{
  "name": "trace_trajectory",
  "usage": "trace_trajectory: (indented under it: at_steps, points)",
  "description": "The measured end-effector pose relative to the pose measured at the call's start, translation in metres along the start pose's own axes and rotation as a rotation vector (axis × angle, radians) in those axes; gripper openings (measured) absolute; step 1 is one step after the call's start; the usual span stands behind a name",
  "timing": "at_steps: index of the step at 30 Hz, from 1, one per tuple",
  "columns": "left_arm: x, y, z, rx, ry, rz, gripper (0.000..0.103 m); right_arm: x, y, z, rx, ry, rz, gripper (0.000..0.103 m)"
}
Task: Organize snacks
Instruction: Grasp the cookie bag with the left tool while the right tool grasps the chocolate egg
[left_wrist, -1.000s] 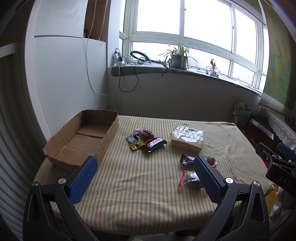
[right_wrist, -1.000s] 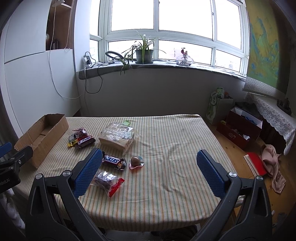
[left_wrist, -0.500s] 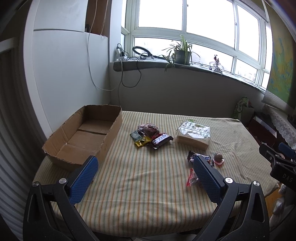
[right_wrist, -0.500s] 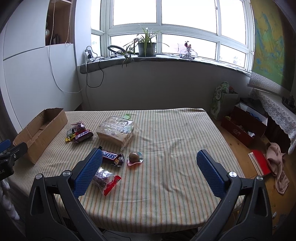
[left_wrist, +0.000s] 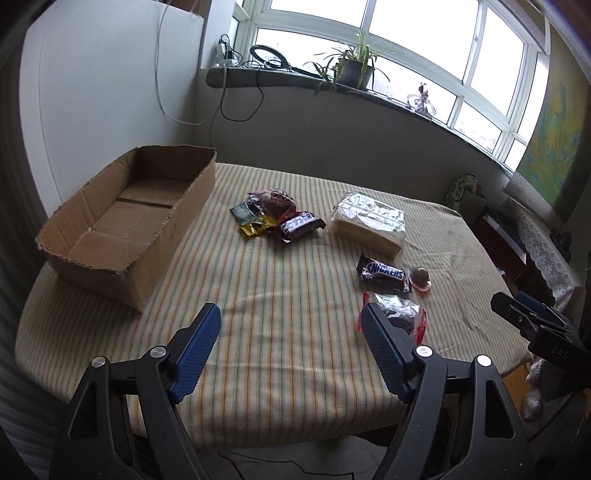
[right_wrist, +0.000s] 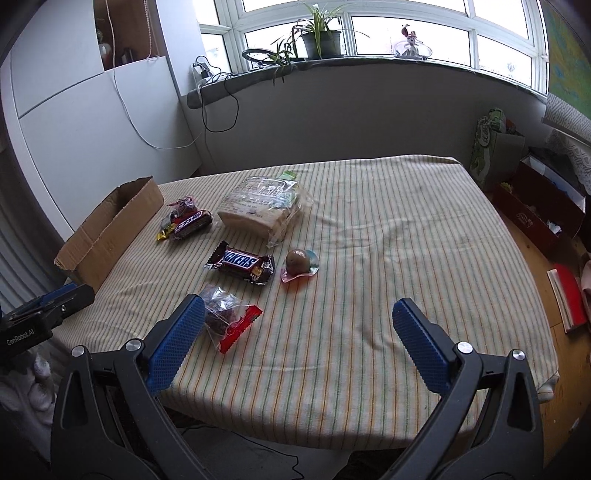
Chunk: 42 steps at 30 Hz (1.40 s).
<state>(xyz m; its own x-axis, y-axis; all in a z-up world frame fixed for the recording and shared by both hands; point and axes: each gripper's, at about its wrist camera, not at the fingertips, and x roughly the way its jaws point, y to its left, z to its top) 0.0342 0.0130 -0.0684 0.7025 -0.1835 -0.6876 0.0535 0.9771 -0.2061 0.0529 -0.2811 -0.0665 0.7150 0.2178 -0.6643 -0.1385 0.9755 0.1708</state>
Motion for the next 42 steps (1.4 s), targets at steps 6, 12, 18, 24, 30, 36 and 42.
trace_trajectory:
  at_steps: [6,12,18,24,30,36,42]
  points:
    - [0.013,-0.010,-0.005,0.004,0.049,-0.048,0.078,0.018,-0.018,0.008,0.022,0.034,-0.012,0.094]
    - [0.024,-0.032,-0.013,0.048,0.096,-0.089,0.078,0.041,-0.023,0.023,0.002,0.066,0.021,0.091]
    - [0.048,-0.060,-0.020,0.061,0.177,-0.150,0.078,0.072,-0.023,0.034,-0.025,0.118,0.072,0.084]
    - [0.074,-0.068,-0.020,-0.022,0.271,-0.233,0.078,0.091,-0.031,0.036,-0.029,0.154,0.096,0.075]
    - [0.092,-0.075,-0.014,-0.061,0.293,-0.232,0.078,0.105,-0.033,0.036,-0.032,0.179,0.118,0.067]
    - [0.104,-0.087,-0.005,-0.026,0.258,-0.150,0.078,0.117,-0.025,0.038,-0.078,0.198,0.124,0.061]
    - [0.112,-0.100,-0.008,0.076,0.219,-0.050,0.078,0.124,-0.016,0.040,-0.122,0.208,0.117,0.051]
